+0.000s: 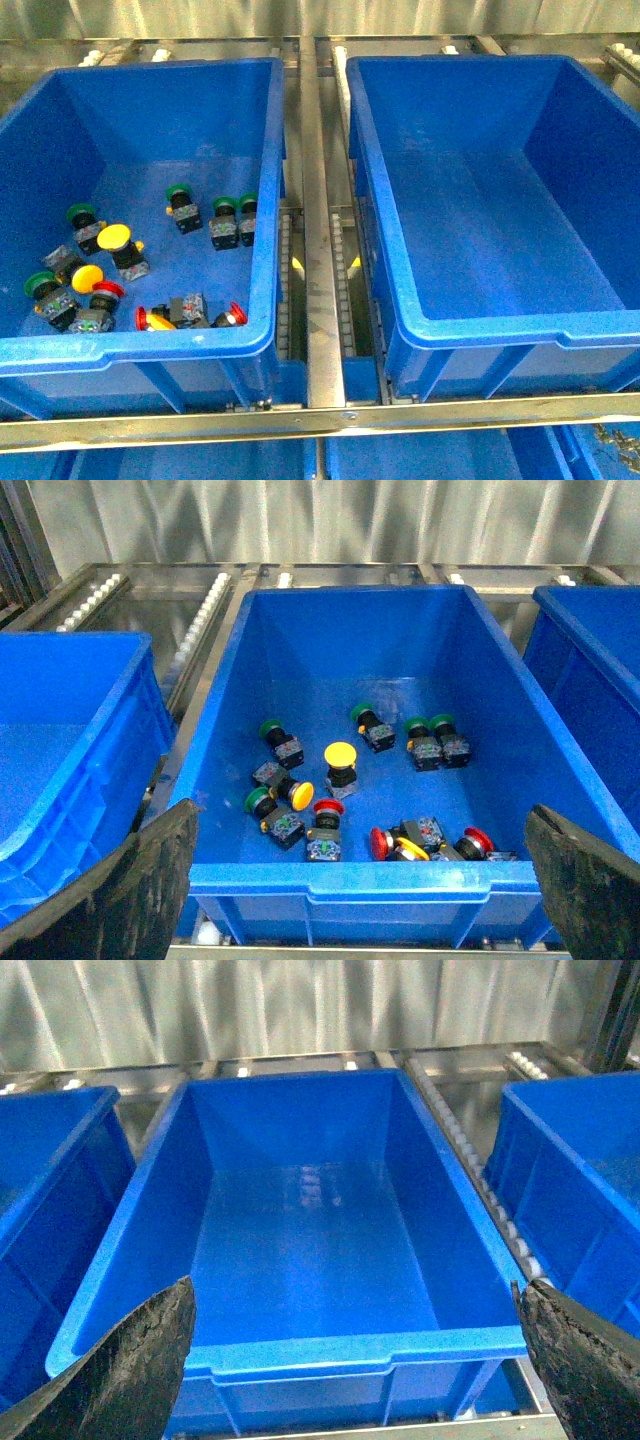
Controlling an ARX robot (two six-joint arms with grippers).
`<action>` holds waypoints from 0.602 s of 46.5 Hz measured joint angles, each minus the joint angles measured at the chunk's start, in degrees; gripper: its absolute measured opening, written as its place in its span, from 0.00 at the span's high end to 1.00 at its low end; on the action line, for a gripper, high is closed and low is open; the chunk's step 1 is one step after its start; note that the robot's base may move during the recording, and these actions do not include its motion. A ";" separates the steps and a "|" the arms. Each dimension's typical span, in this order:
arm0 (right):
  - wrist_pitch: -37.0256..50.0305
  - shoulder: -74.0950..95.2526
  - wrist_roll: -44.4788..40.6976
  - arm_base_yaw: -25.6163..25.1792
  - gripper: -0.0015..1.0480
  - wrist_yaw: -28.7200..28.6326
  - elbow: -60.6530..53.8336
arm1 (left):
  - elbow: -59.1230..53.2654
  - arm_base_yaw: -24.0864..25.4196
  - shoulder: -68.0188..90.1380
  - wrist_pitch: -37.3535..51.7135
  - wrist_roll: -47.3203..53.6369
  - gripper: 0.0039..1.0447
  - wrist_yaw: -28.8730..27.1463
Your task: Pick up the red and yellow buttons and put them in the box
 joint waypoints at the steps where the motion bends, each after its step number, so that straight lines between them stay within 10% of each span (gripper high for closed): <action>1: 0.00 0.00 -0.02 0.00 0.07 -0.02 0.00 | 0.00 -0.02 0.00 0.00 0.00 0.08 -0.11; 15: 0.00 0.02 -0.02 0.00 0.07 -0.42 0.00 | 0.17 -0.22 0.39 -0.44 -0.46 0.08 -1.16; 21: 0.00 0.02 -0.02 0.00 0.07 -0.35 0.00 | 10.23 -1.36 19.28 -14.84 -8.52 0.08 -17.05; 28: 0.00 0.02 -0.02 0.00 0.07 -0.44 0.00 | 23.30 -1.86 49.55 -0.09 -7.89 0.08 -15.96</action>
